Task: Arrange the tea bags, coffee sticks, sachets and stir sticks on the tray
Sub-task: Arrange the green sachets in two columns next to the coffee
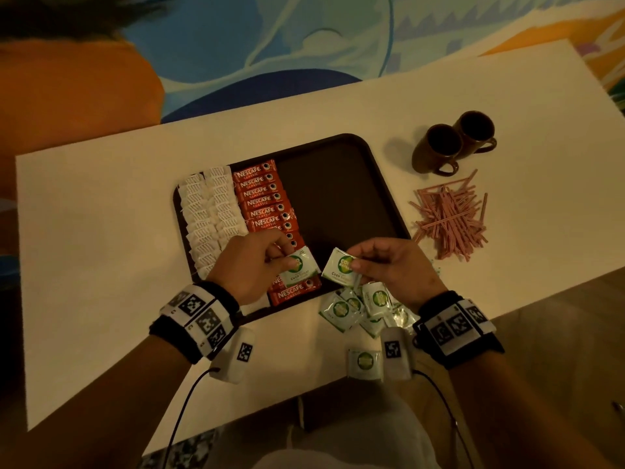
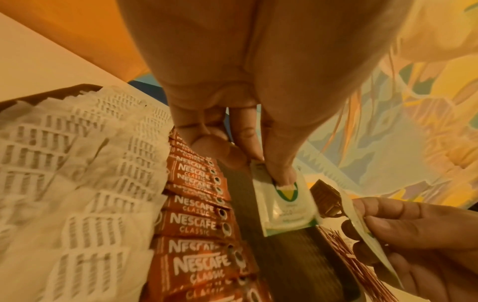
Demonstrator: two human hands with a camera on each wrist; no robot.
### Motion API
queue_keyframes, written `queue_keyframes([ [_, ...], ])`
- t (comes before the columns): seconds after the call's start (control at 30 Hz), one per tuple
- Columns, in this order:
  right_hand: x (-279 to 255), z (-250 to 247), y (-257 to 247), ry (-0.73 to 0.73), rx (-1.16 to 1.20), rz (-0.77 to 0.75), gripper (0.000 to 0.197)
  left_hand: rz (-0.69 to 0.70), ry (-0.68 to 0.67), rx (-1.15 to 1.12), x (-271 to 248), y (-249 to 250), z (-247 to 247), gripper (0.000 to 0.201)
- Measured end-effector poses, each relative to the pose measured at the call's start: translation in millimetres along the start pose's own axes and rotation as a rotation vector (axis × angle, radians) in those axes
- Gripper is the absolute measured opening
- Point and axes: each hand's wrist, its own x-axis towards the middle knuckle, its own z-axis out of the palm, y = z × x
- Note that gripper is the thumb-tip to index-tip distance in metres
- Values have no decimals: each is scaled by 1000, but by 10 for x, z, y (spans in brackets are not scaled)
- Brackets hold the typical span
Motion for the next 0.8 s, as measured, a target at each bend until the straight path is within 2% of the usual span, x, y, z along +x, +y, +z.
queue_keyframes([
  [0.33,509,-414,-241,-49,-72,-43,17,-5,51,6,330,235,-98,12],
  [0.6,852,-461,-267,-103,-152,-55,16,-44,69,9,482,300,-76,9],
  [0.8,1172,-485,-321,-76,-249,-60,16,-67,114,16,717,325,-4,9],
])
